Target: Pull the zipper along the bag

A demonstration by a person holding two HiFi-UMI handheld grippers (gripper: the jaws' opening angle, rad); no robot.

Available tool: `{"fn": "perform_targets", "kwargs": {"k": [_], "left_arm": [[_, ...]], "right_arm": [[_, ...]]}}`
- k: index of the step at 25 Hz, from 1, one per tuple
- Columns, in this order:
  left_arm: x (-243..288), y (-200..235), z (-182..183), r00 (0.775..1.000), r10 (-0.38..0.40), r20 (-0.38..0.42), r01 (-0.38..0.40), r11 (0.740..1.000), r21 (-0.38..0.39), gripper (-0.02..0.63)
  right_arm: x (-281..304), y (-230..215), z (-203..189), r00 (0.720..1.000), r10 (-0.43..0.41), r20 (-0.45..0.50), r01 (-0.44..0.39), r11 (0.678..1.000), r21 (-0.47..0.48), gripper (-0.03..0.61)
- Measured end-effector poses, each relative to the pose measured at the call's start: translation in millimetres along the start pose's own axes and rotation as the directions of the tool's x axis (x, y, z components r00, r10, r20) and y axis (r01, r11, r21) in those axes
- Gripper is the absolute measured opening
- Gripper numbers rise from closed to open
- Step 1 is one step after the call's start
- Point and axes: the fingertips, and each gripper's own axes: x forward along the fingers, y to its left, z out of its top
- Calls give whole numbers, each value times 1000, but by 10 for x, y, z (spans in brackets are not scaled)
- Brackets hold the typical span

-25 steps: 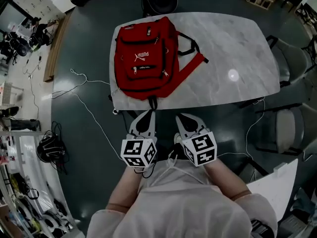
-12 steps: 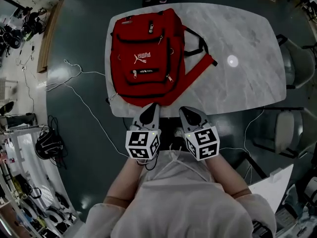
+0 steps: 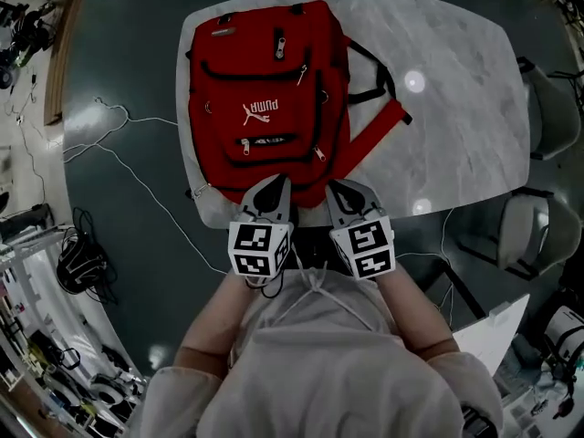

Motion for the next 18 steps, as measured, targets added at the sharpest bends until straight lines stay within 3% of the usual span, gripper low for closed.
{"fn": "perform_targets", "kwargs": {"k": [6, 14, 18], "left_arm": [[322, 59, -177, 998, 24, -63, -26, 999, -26, 20], [671, 142, -323, 988, 35, -149, -45, 997, -65, 20], [776, 129, -358, 985, 29, -167, -42, 996, -77, 20]], "right_arm": [[425, -6, -75, 988, 123, -95, -127, 992, -27, 29], [824, -306, -125, 987, 91, -134, -91, 996, 6, 31], [904, -276, -139, 978, 119, -171, -122, 992, -10, 31]]}}
